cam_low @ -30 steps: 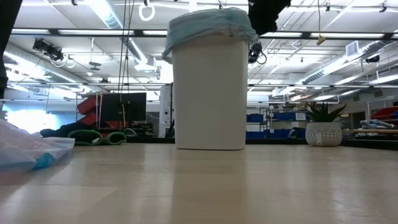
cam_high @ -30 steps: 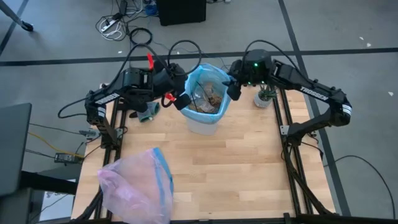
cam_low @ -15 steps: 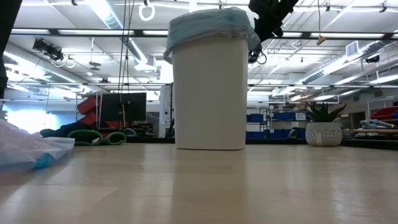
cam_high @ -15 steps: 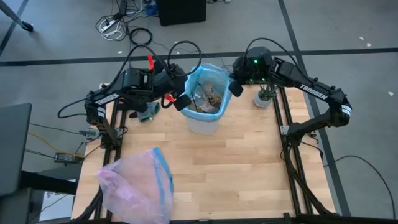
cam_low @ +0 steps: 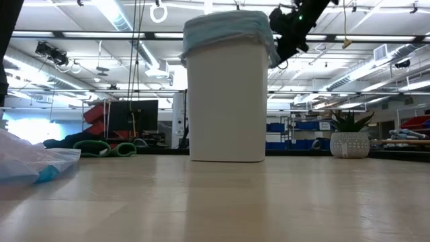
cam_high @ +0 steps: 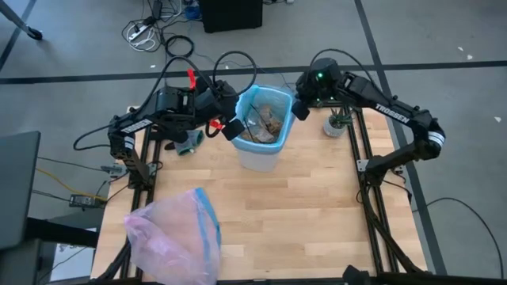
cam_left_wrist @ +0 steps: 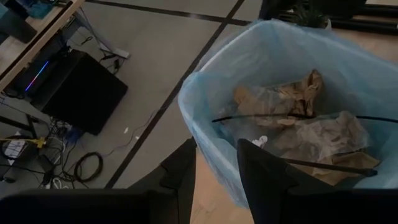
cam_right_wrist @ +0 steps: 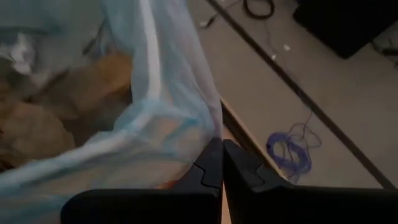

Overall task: Place trash/remove bag and relplace
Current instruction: Remove the trash bag from the trash bin

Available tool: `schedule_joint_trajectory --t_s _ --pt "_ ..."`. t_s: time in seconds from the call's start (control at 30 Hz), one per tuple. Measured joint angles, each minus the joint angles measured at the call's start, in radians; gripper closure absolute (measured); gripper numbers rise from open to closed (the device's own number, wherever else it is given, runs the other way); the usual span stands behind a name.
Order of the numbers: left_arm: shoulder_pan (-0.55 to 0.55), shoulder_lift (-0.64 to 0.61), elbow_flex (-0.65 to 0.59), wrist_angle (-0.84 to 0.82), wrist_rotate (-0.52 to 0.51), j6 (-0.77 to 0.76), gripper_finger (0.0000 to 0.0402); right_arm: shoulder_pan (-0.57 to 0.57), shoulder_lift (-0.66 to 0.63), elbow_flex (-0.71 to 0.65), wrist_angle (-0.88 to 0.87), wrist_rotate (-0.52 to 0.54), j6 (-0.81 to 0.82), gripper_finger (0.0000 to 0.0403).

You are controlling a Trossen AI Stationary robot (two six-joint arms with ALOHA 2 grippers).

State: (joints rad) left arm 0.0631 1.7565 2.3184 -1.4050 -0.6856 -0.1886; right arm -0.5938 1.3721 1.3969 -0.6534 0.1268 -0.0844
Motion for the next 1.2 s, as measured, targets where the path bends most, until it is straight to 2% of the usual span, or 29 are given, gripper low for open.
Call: schedule_joint_trajectory --t_s 0.33,0.47,0.57,0.73,0.8,0.87,1.0,1.2 --pt "0.0 0.0 0.0 -0.034 -0.032 -0.029 0.0275 0.002 0.001 -0.077 0.009 -0.113 0.004 0.0403" --pt "0.0 0.0 0.0 -0.036 -0.032 -0.038 0.0275 0.002 -0.037 -0.078 0.018 -0.131 0.003 0.0389" --pt "0.0 0.0 0.0 -0.057 -0.033 -0.056 0.0275 0.002 -0.085 -0.078 0.019 -0.127 0.012 0.0355" --pt "0.0 0.0 0.0 -0.12 -0.039 -0.111 0.0275 -0.01 -0.186 -0.078 -0.007 -0.085 0.075 0.0271" --pt "-0.003 0.0 0.0 -0.151 -0.034 -0.143 0.0275 -0.011 -0.234 -0.078 -0.003 -0.121 0.106 0.0238" --pt "-0.009 0.0 0.0 -0.172 -0.016 -0.167 0.0275 -0.006 -0.283 -0.077 0.007 -0.212 0.148 0.0213" --pt "-0.044 -0.002 -0.019 -0.169 0.09 -0.156 0.0275 0.042 -0.346 -0.076 0.012 -0.326 0.292 0.02" --pt "-0.141 -0.006 -0.026 -0.166 0.363 -0.153 0.0275 0.191 -0.406 -0.076 -0.002 -0.308 0.422 0.0218"
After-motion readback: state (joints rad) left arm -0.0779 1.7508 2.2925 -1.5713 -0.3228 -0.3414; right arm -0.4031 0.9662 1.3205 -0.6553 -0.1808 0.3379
